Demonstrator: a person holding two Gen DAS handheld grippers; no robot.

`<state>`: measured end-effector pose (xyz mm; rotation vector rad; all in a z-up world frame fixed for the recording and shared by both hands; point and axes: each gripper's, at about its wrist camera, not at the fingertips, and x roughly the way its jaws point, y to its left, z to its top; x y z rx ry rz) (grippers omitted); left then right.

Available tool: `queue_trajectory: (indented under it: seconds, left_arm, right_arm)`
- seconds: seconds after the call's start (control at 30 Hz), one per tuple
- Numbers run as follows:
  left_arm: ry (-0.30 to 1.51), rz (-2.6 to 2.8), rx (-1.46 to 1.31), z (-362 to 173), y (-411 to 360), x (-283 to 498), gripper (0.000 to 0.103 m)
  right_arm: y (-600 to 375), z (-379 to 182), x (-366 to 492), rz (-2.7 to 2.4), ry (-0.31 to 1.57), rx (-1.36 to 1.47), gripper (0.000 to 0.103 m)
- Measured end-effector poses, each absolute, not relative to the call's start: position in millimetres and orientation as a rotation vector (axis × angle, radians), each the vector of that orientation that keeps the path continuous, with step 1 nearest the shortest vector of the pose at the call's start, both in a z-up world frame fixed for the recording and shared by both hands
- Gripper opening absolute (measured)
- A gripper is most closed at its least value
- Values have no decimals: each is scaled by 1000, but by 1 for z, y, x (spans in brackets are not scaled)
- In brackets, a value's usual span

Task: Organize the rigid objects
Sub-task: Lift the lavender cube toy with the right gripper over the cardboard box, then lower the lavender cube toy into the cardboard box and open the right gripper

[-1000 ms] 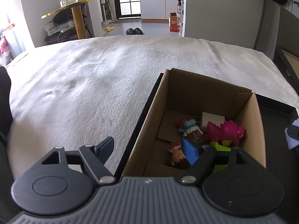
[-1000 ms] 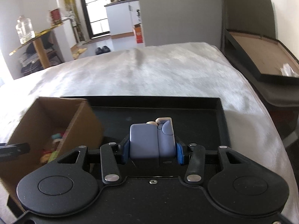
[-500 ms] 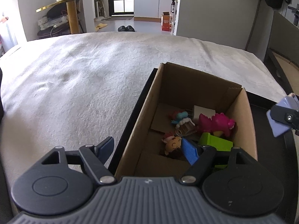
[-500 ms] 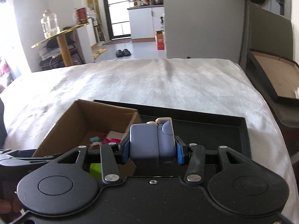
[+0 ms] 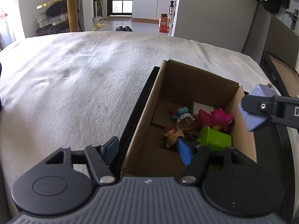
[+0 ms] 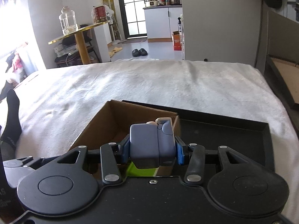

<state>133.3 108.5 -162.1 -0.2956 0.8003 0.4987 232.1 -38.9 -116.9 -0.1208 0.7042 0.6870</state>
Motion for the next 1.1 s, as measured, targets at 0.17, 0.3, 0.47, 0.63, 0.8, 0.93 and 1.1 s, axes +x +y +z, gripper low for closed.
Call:
queue_trajectory:
  seconds: [0.17,0.3,0.47,0.63,0.8,0.93,1.1]
  left_arm:
    - [799,492,-324,-165,115,128,52]
    - [795,484,-331,-165,117,126,42]
    - [794,472,-346,-168,120,123,30]
    - [791,476,-365,-168,125,121,21]
    - [786,476,-374,-168,128,119,19]
    - [789,474,-377,-170,127,118,19]
    - [790,475,-382,-170,128,118,19]
  right_arm:
    - [-27,-123,230,705,758,-112,45]
    - [-17,-128,227,716,806,-106,46]
    - [-8,-134,227,704,875,-104,46]
    - [0,-142,233,687,973,-80,46]
    - [9,-150,236,676,1072,-79,46]
    - [18,-155,238,658,1105,-101,45]
    - [26,-155,237,662,1103,-139,45]
